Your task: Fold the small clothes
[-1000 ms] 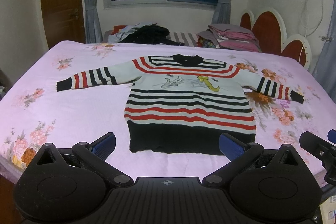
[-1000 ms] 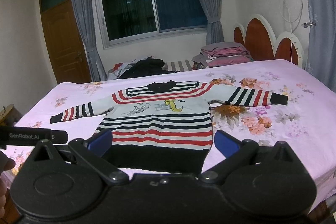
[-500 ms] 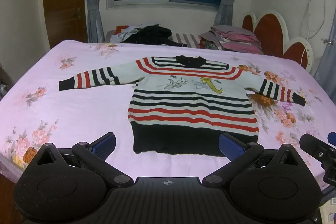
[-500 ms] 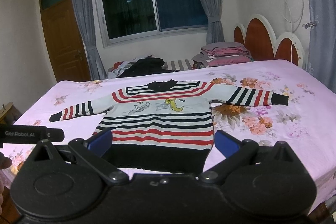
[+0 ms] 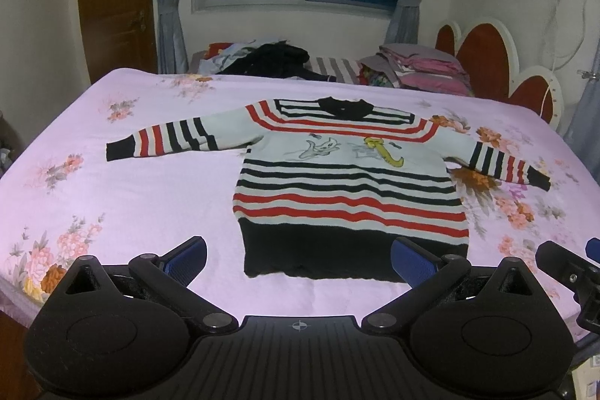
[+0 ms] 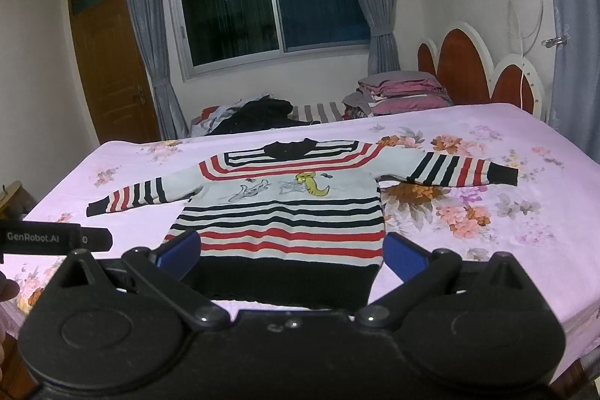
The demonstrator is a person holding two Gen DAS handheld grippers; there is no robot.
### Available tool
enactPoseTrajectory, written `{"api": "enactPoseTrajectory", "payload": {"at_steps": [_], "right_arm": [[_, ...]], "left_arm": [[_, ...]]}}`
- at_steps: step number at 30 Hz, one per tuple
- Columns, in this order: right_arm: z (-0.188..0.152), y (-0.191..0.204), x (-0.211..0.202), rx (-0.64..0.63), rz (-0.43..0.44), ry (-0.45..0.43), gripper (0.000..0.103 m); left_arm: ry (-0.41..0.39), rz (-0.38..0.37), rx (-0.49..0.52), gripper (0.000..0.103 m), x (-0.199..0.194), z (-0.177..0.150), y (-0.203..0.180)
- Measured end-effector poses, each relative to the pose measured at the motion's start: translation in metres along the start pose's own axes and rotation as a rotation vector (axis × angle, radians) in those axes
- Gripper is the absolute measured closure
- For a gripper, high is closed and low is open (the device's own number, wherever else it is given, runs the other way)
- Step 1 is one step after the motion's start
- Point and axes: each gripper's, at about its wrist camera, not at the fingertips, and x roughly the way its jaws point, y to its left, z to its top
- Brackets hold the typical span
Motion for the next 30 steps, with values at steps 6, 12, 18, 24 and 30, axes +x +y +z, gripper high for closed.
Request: {"api": "enactPoseTrajectory", "payload": {"at_steps": [6,12,18,24,30], "right_arm": [[0.001,0.004,0.012,0.001,-0.012,0.016,0.0],[0.002,0.001,0.026,0.004,-0.043,0.023,0.0],[0.008,0.0,0.046,0.018,-0.067,0.036,0.0],[0.017,0.001,0.072,0.03,-0.099,0.043,0.0],[0.027,0.0,0.103,0.054,-0.136,0.048,0.0]], "left_arm": [[0.018,0.003,-0.004,0.0,0.013,0.002,0.004],[0.036,-0.001,-0.001,0.0,0.031,0.009,0.005],[0.052,-0.008,0.004,0.0,0.055,0.021,0.01],[0.063,-0.013,0.008,0.0,0.084,0.035,0.015],[0.076,-0.025,0.02,0.0,0.118,0.054,0.021]]}}
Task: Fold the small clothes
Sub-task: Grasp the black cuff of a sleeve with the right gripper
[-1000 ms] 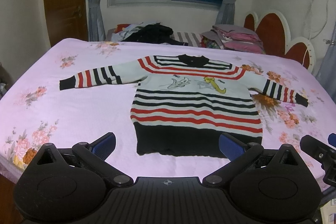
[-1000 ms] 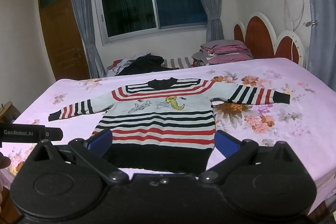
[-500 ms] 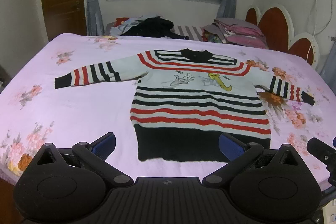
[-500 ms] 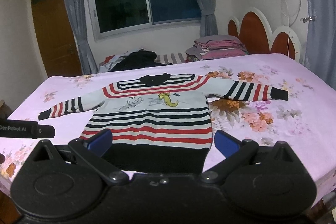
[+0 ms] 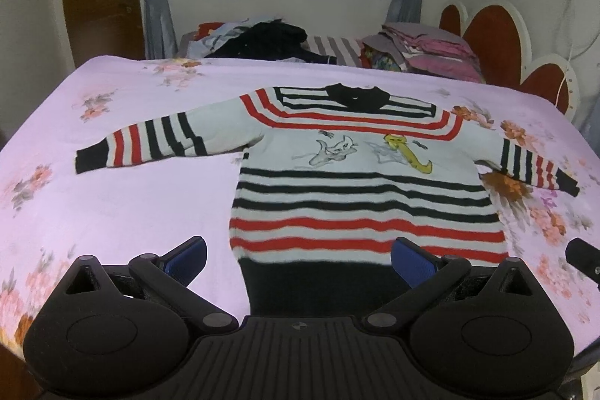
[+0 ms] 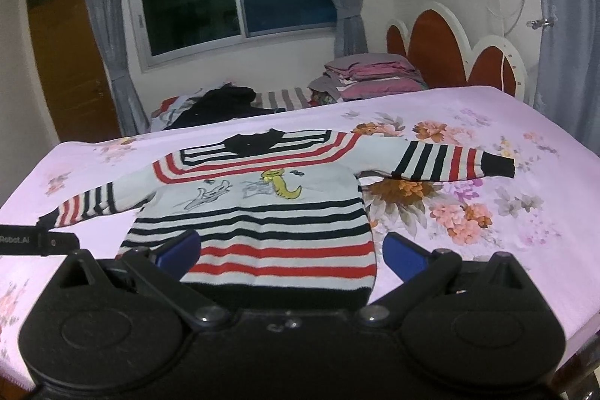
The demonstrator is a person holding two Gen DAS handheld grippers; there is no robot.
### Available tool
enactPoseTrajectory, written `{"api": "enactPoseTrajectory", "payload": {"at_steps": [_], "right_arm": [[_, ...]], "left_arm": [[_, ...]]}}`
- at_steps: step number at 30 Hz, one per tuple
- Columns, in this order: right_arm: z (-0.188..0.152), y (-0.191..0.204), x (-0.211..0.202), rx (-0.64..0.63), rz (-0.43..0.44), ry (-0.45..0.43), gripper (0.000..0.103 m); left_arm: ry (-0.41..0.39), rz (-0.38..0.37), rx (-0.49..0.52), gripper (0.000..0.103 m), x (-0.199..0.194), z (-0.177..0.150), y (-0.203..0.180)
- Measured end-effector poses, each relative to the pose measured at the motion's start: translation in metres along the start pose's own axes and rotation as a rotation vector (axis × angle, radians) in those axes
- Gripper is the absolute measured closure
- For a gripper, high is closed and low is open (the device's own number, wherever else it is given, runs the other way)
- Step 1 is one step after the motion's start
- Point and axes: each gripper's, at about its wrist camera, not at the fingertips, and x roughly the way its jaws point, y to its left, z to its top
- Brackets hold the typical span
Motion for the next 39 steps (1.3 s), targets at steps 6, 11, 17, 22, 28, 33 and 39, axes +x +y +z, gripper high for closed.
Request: {"api": "enactPoseTrajectory", "payload": {"at_steps": [6,11,17,22,28,33,39], "right_arm": [[0.014,0.006,0.03,0.021,-0.042,0.001,0.0],[0.023,-0.003,0.046,0.063,-0.079,-0.027,0.0],[0.032,-0.036,0.067,0.139,-0.147,-0.024,0.0],[0.04,-0.073,0.097,0.145,-0.202,-0.006,0.002],[0.051,-0.136,0.154,0.201,-0.225,0.038,0.011],[0.059,-0.192,0.197,0.268,-0.262,0.071,0.02],[0.06,-0.258,0.247,0.39,-0.305,0.12,0.028]], "left_arm": [[0.005,0.006,0.029,0.0,0.032,0.025,0.01],[0.015,-0.033,0.007,0.0,0.059,0.045,0.022],[0.017,-0.07,-0.024,0.0,0.095,0.061,0.019],[0.028,-0.047,-0.035,0.0,0.128,0.069,0.004],[0.036,-0.015,-0.08,0.0,0.17,0.078,-0.02],[0.052,0.013,-0.079,0.0,0.203,0.092,-0.048],[0.054,0.013,-0.09,0.0,0.221,0.105,-0.075]]}}
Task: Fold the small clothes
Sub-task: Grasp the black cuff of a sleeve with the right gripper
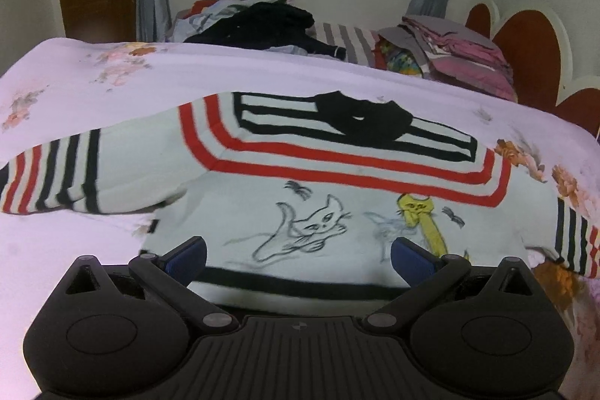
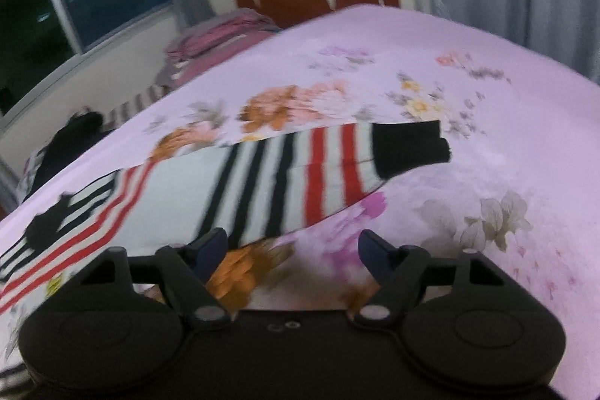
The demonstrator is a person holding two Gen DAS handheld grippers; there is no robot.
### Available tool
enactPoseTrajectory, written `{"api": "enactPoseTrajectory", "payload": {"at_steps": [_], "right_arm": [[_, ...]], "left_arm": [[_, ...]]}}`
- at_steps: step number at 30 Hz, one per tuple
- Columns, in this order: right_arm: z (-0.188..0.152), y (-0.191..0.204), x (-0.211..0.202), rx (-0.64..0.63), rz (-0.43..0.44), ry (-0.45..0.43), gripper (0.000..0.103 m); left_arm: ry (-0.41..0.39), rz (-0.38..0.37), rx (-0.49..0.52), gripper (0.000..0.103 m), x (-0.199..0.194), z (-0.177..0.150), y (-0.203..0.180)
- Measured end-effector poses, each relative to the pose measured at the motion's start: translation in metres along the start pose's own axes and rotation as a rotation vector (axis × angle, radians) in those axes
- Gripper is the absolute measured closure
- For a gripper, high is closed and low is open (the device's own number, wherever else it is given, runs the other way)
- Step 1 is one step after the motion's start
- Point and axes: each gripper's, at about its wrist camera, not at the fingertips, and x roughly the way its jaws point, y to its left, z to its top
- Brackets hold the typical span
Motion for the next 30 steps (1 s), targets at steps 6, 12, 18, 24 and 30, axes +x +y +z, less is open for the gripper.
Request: {"api": "enactPoseTrajectory", "payload": {"at_steps": [6,12,18,24,30], "right_arm": [[0.017,-0.031,0.049,0.094,-0.017,0.047,0.03],[0.026,-0.047,0.075,0.148,-0.025,0.038,0.041],[0.034,-0.051,0.086,0.155,-0.032,0.007,0.067],[0.038,-0.055,0.079,0.155,-0.008,-0.032,0.091],[0.053,-0.013,0.05,0.048,0.094,-0.13,0.095]], "left_arm": [[0.014,0.032,0.015,0.0,0.01,0.004,-0.017],[0.049,0.059,0.032,0.0,0.02,0.001,-0.025],[0.056,0.053,0.065,0.0,0.022,0.003,-0.036],[0.052,-0.003,0.058,0.0,0.021,0.005,-0.039],[0.056,-0.006,0.057,0.0,0.024,0.007,-0.033]]}}
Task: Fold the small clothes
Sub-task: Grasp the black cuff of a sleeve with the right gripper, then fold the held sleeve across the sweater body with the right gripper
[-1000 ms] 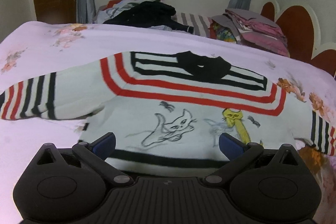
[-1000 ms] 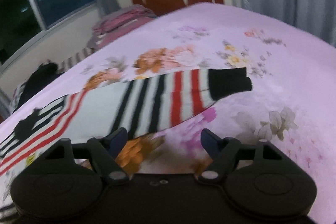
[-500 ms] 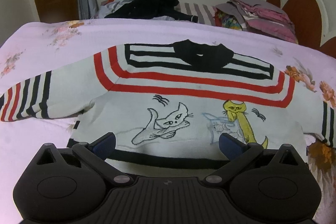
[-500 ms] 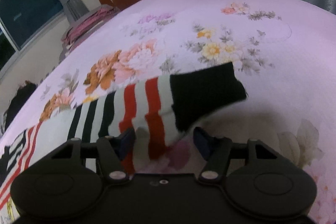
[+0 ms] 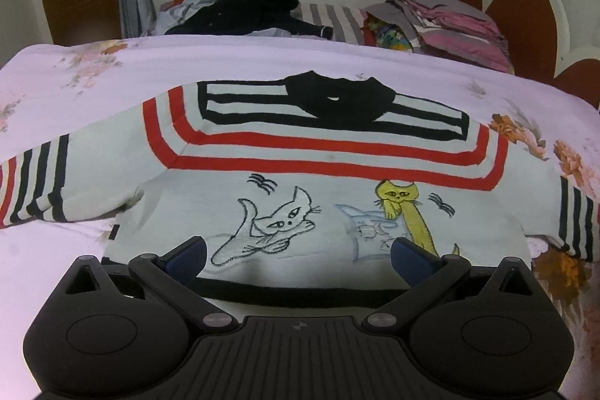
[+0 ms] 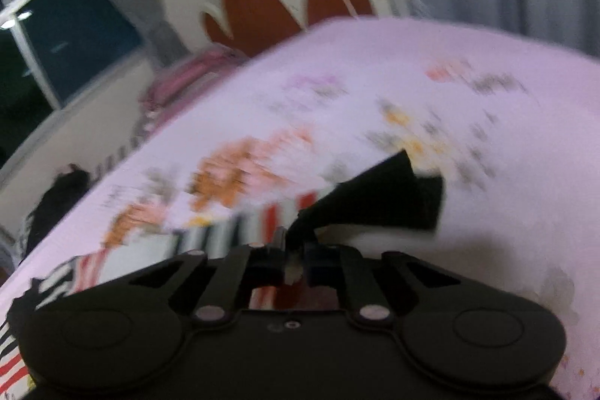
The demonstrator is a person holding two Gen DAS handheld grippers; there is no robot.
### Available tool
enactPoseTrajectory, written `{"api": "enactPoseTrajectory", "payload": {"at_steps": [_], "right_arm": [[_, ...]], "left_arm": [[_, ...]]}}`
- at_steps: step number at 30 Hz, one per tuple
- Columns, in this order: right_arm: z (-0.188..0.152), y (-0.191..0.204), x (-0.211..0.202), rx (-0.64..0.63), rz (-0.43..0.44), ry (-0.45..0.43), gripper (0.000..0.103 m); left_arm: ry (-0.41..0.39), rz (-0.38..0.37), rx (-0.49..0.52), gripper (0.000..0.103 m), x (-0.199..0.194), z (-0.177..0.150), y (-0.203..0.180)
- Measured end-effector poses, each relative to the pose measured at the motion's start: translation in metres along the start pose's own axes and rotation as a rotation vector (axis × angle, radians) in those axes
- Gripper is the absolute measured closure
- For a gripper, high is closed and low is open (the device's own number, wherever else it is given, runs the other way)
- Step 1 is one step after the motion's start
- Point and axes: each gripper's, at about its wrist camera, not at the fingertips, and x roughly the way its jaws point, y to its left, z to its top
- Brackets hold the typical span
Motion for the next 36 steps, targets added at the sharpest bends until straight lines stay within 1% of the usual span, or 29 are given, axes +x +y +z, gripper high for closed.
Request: {"api": "enactPoseTrajectory", "payload": {"at_steps": [4,7,9,12,14,17,19,21,22,24,27,28,30,32,35,36], "right_arm": [[0.004,0.063,-0.014,-0.118,0.125,-0.035,0.095],[-0.005,0.119,-0.02,-0.207,0.229,-0.036,0.095],[-0.015,0.156,-0.021,-0.247,0.302,-0.016,0.095],[-0.041,0.209,-0.015,-0.302,0.394,0.042,0.095],[-0.063,0.24,-0.007,-0.342,0.436,0.092,0.095],[-0.097,0.274,0.01,-0.38,0.471,0.183,0.095],[-0.118,0.291,0.019,-0.41,0.48,0.245,0.094],[-0.135,0.297,0.017,-0.406,0.49,0.274,0.083],[-0.14,0.299,0.015,-0.407,0.494,0.286,0.08],[-0.141,0.301,0.007,-0.398,0.5,0.291,0.069],[-0.129,0.287,-0.01,-0.382,0.492,0.261,0.06],[-0.126,0.281,-0.011,-0.387,0.481,0.249,0.059],[-0.121,0.263,-0.023,-0.401,0.433,0.212,0.05],[-0.116,0.242,-0.03,-0.402,0.377,0.187,0.047],[-0.112,0.214,-0.033,-0.404,0.303,0.17,0.047],[-0.112,0.207,-0.032,-0.402,0.282,0.172,0.047]], "left_arm": [[0.001,-0.06,-0.018,0.0,-0.002,0.003,0.013],[-0.03,-0.046,-0.021,0.0,-0.006,0.004,0.029],[-0.056,-0.024,-0.01,0.0,-0.006,0.003,0.04],[-0.097,0.001,0.011,0.0,-0.005,0.003,0.06],[-0.113,0.011,0.025,0.0,-0.004,0.004,0.073],[-0.119,0.024,0.045,0.0,0.0,0.006,0.087],[-0.108,0.023,0.048,0.0,0.006,0.009,0.094],[-0.073,0.013,0.033,0.0,0.015,0.013,0.097],[-0.049,-0.004,0.022,0.0,0.02,0.015,0.098],[-0.013,-0.037,0.001,0.0,0.031,0.018,0.097],[0.029,-0.119,-0.007,0.0,0.048,0.019,0.082],[0.046,-0.148,-0.007,0.0,0.054,0.02,0.074],[0.067,-0.214,-0.021,0.0,0.066,0.023,0.06],[0.071,-0.269,-0.036,0.0,0.078,0.025,0.045],[0.065,-0.314,-0.037,0.0,0.093,0.029,0.024],[0.065,-0.317,-0.033,0.0,0.098,0.03,0.018]]}}
